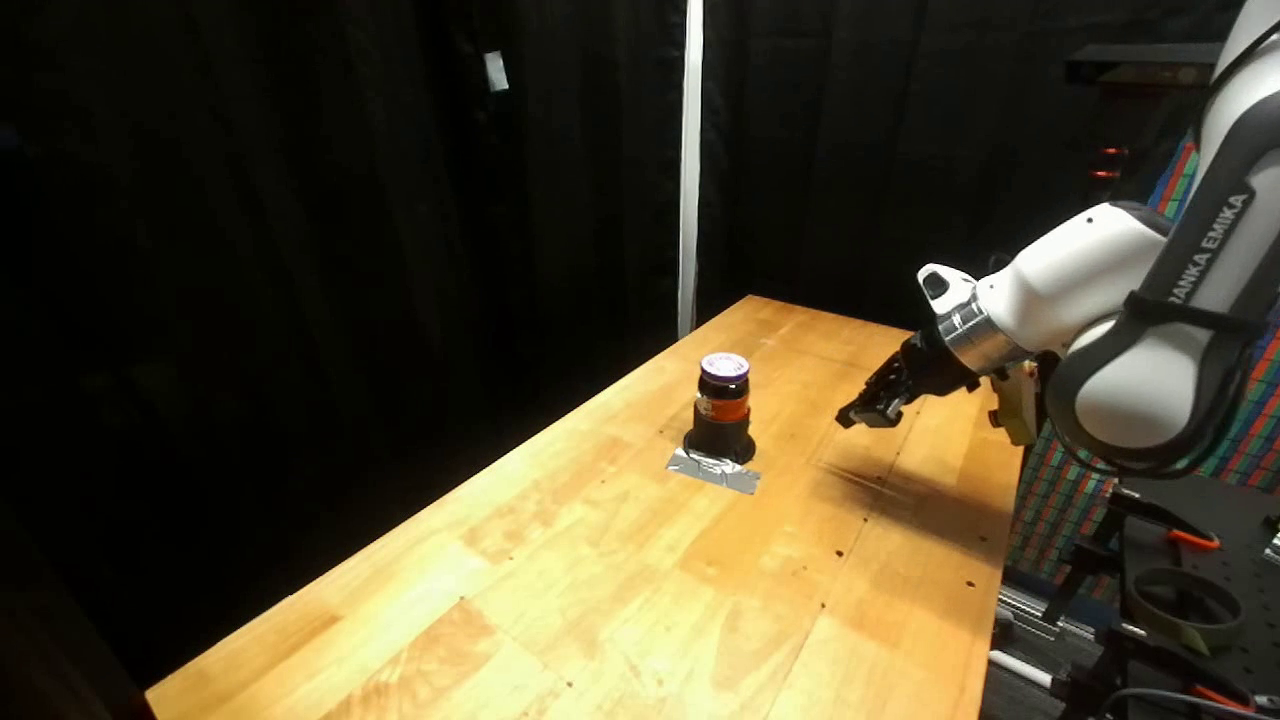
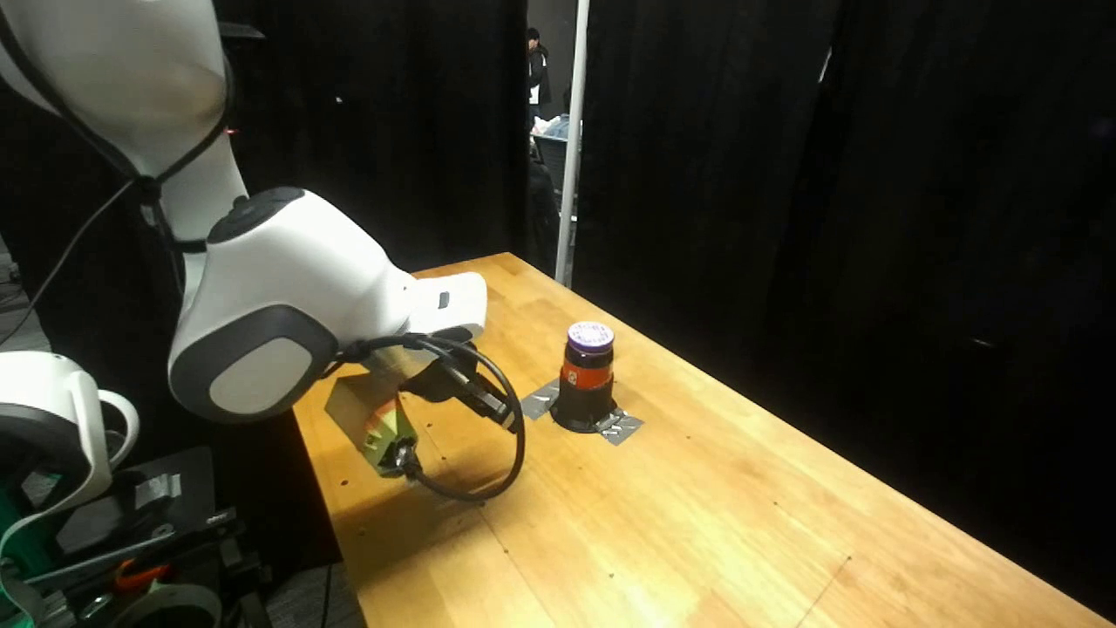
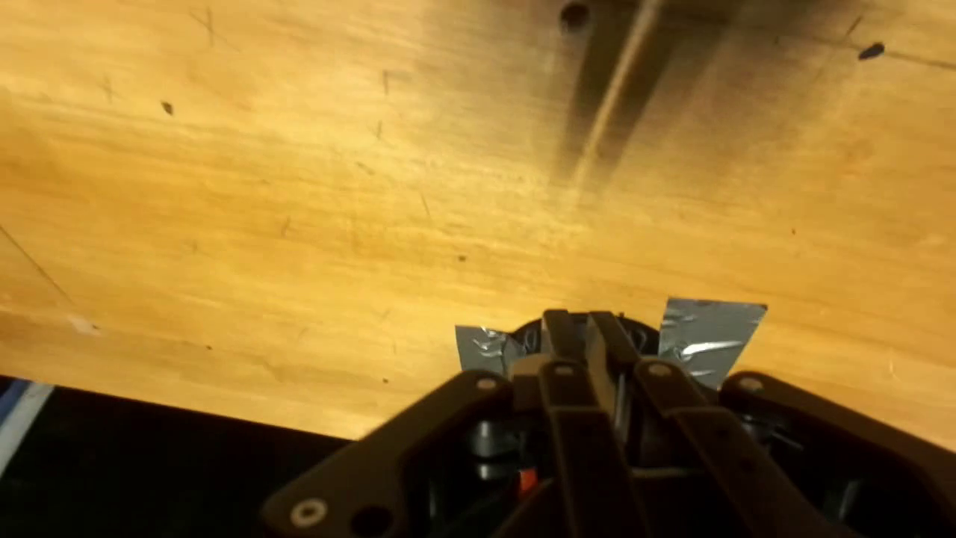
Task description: Put the rubber band on the cup
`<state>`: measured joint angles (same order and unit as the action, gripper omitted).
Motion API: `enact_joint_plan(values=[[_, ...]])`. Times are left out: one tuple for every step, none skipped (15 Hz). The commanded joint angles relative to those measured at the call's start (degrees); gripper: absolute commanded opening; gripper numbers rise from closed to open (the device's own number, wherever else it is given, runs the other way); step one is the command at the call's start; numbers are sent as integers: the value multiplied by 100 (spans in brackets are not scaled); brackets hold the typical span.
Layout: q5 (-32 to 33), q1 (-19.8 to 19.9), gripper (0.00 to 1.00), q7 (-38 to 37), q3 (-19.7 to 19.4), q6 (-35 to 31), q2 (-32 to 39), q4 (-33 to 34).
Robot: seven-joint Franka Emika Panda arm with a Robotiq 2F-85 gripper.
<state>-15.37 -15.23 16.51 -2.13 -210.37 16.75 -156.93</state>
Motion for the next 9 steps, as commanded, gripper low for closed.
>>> enact_joint_plan(values=[[-1622,-1542,13,1439,-1439,1585,-819,-28],[-2140,-2023,13,1864,-1852,1673,-623,-33],[-2639,-2483,12,2288,-2281,1797,-582,-26],[-3128,-2918,12,2595,-2607,1818,-468,-25],[-3344,-3344,14,2729,-2982,1912,-363,-34],[-3571,-3703,38,2865,-3284,1997,-288,-52],[-3729,-4078,39,2903,-3571,2073,-207,-67],[-3855,-4463,41,2908,-3875,2194,-119,-89],[-3923,-4825,49,2885,-4168,2296,-57,-105]])
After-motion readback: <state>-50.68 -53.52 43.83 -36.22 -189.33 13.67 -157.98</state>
